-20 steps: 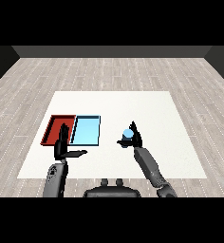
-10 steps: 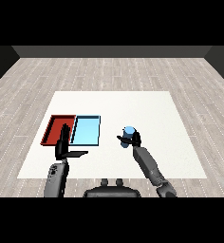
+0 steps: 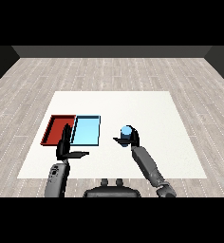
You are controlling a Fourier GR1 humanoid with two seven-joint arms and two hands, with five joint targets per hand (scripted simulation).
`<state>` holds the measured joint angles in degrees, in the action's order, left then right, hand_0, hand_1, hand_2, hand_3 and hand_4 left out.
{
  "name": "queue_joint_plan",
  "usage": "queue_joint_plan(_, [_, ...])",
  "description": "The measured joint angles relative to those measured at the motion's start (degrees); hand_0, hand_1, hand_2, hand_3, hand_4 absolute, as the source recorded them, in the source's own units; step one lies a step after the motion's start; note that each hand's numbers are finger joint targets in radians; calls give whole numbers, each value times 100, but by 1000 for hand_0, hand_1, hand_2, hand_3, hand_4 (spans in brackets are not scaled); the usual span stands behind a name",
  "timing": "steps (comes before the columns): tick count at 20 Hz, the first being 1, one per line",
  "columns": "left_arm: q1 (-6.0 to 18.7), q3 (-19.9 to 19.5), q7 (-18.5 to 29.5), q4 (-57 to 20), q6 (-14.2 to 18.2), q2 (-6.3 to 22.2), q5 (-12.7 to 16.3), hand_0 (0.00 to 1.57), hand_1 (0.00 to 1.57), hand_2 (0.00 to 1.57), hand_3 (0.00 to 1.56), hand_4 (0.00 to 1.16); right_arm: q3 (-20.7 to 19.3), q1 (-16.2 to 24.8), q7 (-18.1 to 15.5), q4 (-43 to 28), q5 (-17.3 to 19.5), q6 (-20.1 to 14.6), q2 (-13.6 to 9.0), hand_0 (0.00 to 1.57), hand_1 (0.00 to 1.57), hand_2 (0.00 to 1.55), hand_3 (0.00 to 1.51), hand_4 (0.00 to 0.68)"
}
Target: Pick the blue can and put it in the blue box
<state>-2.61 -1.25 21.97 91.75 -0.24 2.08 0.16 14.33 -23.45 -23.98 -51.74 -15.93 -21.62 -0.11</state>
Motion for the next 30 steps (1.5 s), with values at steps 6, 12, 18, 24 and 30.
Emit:
queue_joint_plan(6, [127, -8, 2, -185, -85, 38, 11, 0, 0, 0, 0, 0, 273, -134, 202, -536, 232, -337, -3, 1461, 1461, 1483, 1378, 514])
queue_joint_plan(12, [299, 393, -105, -262, 81, -110, -84, 0, 0, 0, 0, 0, 482, -212, 420, -1035, 341, -376, 3, 1448, 1448, 1471, 1353, 539])
queue_joint_plan(18, [526, 757, -326, -287, 253, -184, -6, 0, 0, 0, 0, 0, 228, -88, 610, -1489, 505, 68, -221, 1444, 1444, 1468, 1345, 556])
queue_joint_plan(24, [734, 909, -381, -441, 348, -202, 73, 0, 0, 0, 0, 0, -112, 83, 806, -1910, 619, 546, -399, 1450, 1450, 1462, 1358, 567])
queue_joint_plan(30, [889, 1248, -385, -654, 508, -206, 299, 0, 0, 0, 0, 0, -377, -1, 919, -1993, 758, 871, -365, 1456, 1456, 1471, 1385, 552])
